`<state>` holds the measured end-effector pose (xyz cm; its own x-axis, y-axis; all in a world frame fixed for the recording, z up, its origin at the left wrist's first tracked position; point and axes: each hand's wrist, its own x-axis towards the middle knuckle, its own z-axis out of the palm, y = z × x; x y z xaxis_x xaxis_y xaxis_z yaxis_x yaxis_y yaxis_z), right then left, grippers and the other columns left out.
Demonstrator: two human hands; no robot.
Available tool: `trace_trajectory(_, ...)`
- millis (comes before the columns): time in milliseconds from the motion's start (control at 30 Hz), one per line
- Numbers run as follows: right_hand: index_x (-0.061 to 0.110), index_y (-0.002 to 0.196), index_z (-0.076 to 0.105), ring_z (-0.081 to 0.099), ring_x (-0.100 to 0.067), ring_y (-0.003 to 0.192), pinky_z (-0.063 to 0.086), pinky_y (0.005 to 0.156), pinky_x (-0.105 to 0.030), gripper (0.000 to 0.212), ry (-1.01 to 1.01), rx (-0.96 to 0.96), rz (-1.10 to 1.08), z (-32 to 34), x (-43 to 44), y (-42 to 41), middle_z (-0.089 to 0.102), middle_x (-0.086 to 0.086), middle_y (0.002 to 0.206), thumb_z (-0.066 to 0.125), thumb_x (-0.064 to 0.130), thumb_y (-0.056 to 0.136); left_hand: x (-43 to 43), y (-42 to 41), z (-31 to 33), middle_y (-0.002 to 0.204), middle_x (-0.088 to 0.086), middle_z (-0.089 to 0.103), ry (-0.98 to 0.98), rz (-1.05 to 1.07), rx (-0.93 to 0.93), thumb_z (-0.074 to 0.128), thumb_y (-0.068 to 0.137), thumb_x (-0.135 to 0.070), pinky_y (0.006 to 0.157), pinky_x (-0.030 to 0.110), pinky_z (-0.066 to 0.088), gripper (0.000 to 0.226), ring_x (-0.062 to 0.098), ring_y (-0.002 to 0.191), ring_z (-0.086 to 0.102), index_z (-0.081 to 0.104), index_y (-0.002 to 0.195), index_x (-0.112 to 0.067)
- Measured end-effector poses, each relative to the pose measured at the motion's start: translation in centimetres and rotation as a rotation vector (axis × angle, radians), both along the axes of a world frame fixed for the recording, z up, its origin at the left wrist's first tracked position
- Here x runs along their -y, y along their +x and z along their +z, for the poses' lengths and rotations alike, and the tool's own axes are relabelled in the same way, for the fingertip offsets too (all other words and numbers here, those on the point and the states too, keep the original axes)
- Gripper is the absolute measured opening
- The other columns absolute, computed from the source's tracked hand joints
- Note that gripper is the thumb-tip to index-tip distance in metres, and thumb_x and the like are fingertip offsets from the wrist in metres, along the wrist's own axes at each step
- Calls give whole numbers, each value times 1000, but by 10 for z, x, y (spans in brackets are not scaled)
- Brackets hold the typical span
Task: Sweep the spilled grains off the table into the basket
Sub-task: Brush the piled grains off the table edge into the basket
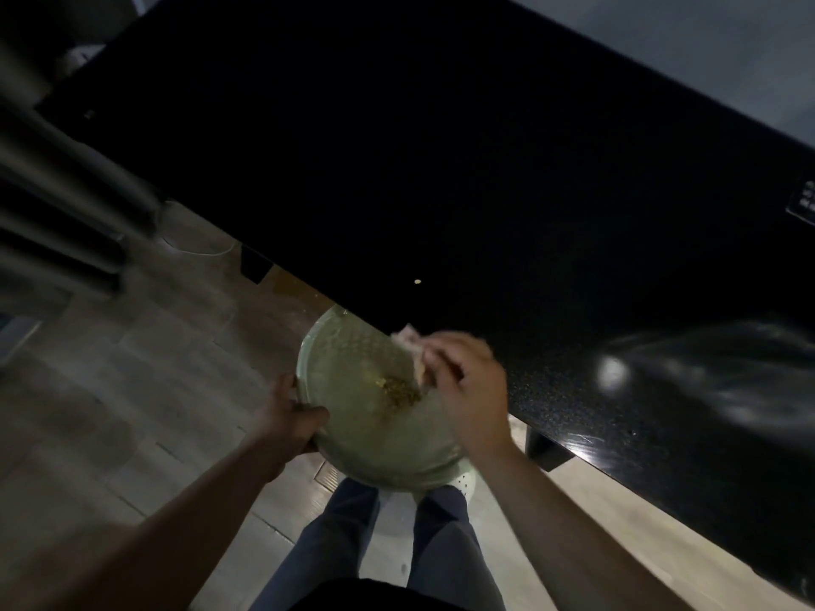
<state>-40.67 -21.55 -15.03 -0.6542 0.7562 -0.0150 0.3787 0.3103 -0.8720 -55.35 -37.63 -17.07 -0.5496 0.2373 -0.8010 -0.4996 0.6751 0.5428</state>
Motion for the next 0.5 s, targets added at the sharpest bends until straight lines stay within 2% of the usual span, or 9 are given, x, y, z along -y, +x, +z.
trace_trajectory(133, 17, 104, 70, 59, -18, 99, 52, 87, -37, 18, 67, -79, -130, 9, -56, -35, 62, 12, 101, 59, 11, 92, 6, -1, 0, 104, 15, 52, -1, -34, 2, 59, 81, 9, 52, 37, 54, 50, 30, 86, 58, 36, 113, -22)
trace_trajectory(233, 23, 106, 69, 59, -18, 105, 52, 90, -40, 20, -66, -76, -110, -3, -85, -68, 60, 14, 104, 56, 12, 95, 10, -2, 1, 104, 17, 52, 40, -59, -1, 61, 81, 7, 55, 40, 55, 49, 30, 86, 59, 36, 116, -19)
trace_trajectory(267, 21, 107, 70, 58, -18, 108, 51, 93, -37, 21, -104, -63, -92, -10, -86, -76, 62, 10, 108, 56, 11, 95, 12, -2, 1, 103, 17, 53, 38, -60, -3, 61, 81, 7, 58, 43, 56, 49, 30, 85, 60, 37, 116, -18)
trace_trajectory(333, 16, 111, 70, 54, -16, 114, 42, 98, -15, 23, -58, 4, -51, -18, -74, -85, 63, 1, 115, 56, 8, 94, 14, -5, 0, 103, 17, 55, 33, -57, 1, 63, 81, 6, 63, 47, 57, 50, 31, 83, 61, 38, 116, -18)
trace_trajectory(367, 15, 111, 70, 52, -15, 114, 35, 95, -6, 23, -4, 36, -43, -20, -64, -85, 63, 0, 116, 57, 8, 93, 16, -6, 0, 104, 17, 55, 31, -61, 1, 64, 81, 5, 63, 46, 57, 50, 31, 84, 61, 38, 117, -18)
trace_trajectory(400, 16, 111, 70, 51, -14, 112, 32, 92, -2, 23, 30, 46, -31, -19, -51, -82, 64, 0, 116, 58, 8, 93, 17, -8, 0, 104, 17, 55, 26, -64, 4, 64, 80, 5, 60, 44, 57, 51, 31, 85, 61, 38, 119, -17)
trace_trajectory(500, 15, 108, 71, 53, -12, 104, 32, 87, -1, 22, 95, 39, 84, -15, -9, -64, 66, 1, 109, 61, 7, 90, 20, -13, -1, 102, 14, 55, 37, -40, 26, 61, 80, 8, 57, 42, 56, 52, 32, 87, 60, 39, 119, -18)
